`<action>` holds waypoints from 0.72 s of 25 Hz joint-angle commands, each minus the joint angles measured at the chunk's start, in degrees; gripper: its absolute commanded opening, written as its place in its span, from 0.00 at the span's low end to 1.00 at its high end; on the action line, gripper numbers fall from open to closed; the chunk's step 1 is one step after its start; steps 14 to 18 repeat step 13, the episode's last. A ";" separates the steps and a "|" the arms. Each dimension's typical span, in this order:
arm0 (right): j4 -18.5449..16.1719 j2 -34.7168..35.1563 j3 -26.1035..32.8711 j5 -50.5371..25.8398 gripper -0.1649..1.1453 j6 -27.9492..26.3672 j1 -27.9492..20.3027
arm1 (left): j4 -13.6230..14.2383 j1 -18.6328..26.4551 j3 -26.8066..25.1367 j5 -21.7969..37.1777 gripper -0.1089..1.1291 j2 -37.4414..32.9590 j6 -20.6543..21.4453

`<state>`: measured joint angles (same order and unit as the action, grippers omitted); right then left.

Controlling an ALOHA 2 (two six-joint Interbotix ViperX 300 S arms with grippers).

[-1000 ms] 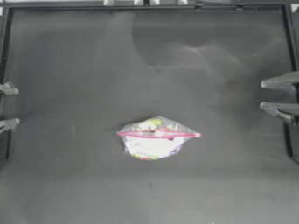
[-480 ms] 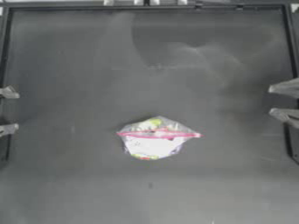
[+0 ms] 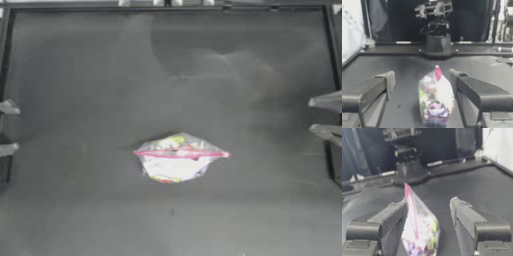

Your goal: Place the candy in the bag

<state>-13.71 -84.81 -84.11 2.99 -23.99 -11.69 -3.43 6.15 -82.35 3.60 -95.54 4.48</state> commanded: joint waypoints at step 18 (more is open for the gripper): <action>0.18 -8.35 -1.41 -0.44 0.79 -0.09 0.00 | 0.18 -1.05 -0.62 -4.39 0.87 -0.35 0.18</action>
